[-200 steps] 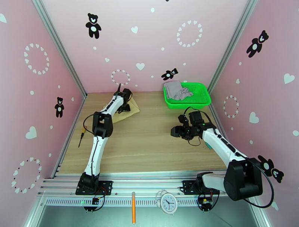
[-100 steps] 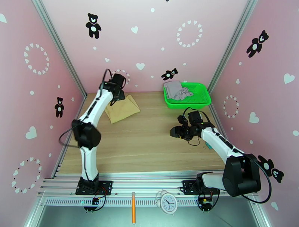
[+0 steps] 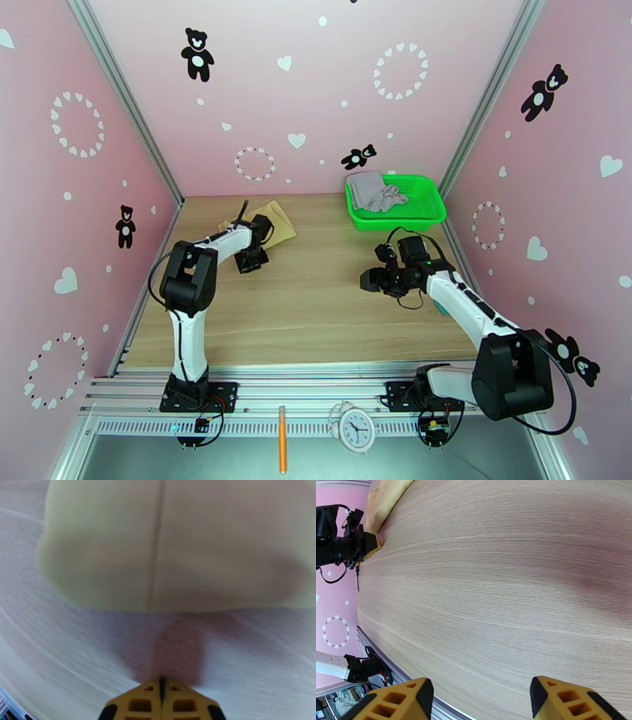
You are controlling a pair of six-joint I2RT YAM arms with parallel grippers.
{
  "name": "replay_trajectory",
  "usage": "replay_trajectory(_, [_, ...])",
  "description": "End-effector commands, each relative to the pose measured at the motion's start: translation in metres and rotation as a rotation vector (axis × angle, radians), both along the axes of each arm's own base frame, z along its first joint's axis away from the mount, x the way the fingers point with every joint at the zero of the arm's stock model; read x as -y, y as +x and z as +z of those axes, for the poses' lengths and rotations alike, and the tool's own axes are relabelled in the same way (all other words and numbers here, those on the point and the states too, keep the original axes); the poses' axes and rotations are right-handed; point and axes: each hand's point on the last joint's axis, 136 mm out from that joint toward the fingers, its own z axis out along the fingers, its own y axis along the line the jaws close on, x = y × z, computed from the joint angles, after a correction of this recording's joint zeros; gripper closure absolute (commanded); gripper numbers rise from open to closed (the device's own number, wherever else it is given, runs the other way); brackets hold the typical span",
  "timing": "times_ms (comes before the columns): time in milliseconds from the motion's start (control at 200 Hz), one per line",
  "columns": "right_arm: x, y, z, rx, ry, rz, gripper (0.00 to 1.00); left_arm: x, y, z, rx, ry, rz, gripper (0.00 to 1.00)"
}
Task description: Fold and stack the mixed laundry pile
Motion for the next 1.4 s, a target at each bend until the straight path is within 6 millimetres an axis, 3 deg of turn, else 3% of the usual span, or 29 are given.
replay_trajectory(0, [0.002, -0.005, 0.003, 0.004, 0.001, 0.000, 0.30, -0.015, 0.015, -0.004, 0.015, 0.032, 0.053, 1.00])
replay_trajectory(265, [0.003, -0.006, 0.001, -0.003, -0.007, -0.002, 0.30, -0.059, 0.036, -0.008, -0.033, 0.164, 0.059, 1.00])
replay_trajectory(595, [0.004, -0.007, -0.002, -0.015, -0.012, -0.011, 0.30, -0.072, 0.091, -0.005, -0.013, 0.228, 0.017, 1.00])
replay_trajectory(801, [0.011, 0.003, 0.005, 0.020, -0.060, -0.020, 0.30, -0.091, 0.100, 0.006, 0.003, 0.249, 0.058, 1.00])
replay_trajectory(921, [0.029, 0.050, 0.039, 0.113, -0.131, -0.055, 0.29, -0.098, 0.099, 0.029, 0.038, 0.276, 0.069, 1.00])
replay_trajectory(1066, [0.045, 0.135, 0.092, 0.258, -0.221, -0.080, 0.29, -0.103, 0.093, 0.067, 0.108, 0.287, 0.074, 1.00])
replay_trajectory(1156, [0.049, 0.188, 0.108, 0.338, -0.257, -0.088, 0.29, -0.102, 0.086, 0.090, 0.149, 0.269, 0.077, 1.00])
replay_trajectory(1266, [0.058, 0.251, 0.100, 0.350, -0.318, -0.100, 0.29, -0.095, 0.074, 0.117, 0.223, 0.203, 0.080, 0.88])
replay_trajectory(1396, [0.072, 0.309, 0.061, 0.302, -0.398, -0.114, 0.30, -0.082, 0.051, 0.144, 0.301, 0.122, 0.061, 0.71])
